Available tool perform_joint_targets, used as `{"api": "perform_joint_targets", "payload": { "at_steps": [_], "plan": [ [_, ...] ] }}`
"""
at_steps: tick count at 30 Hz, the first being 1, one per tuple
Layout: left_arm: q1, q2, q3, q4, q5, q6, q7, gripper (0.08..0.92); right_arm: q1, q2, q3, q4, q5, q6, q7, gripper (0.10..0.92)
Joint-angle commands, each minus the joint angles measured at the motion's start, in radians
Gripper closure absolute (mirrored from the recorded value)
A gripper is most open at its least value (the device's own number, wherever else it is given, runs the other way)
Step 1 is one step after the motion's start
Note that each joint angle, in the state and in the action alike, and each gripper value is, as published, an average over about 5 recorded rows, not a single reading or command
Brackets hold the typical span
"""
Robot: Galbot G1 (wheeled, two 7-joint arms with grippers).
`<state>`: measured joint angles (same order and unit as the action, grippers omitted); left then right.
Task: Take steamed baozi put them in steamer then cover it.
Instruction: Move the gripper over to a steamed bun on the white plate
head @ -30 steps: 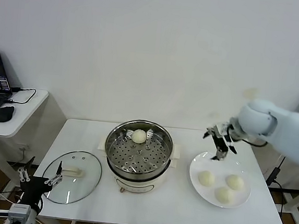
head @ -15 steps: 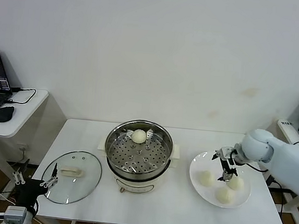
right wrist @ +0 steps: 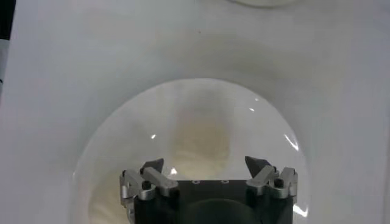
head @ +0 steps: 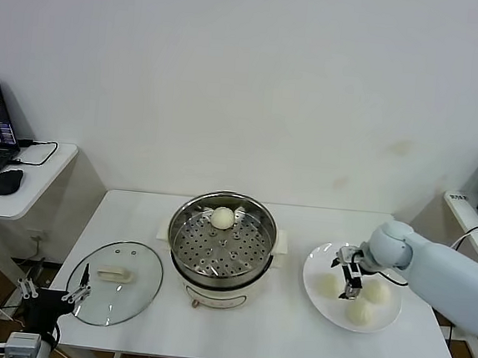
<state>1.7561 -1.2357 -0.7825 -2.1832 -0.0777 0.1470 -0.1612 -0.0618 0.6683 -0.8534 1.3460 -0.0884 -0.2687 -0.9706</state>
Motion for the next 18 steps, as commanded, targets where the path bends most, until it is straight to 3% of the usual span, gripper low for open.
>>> {"api": "perform_joint_targets", "payload": {
  "at_steps": [1, 18],
  "plan": [
    [0.0, -0.001, 0.001, 0.001, 0.0, 0.0, 0.0, 0.177, -0.045, 0.035, 0.034, -0.038, -0.018, -0.001, 0.004, 0.209],
    [-0.003, -0.007, 0.006, 0.004, 0.002, -0.002, -0.002, 0.177, -0.037, 0.05, 0.052, -0.056, -0.023, -0.007, 0.007, 0.381]
  ]
}}
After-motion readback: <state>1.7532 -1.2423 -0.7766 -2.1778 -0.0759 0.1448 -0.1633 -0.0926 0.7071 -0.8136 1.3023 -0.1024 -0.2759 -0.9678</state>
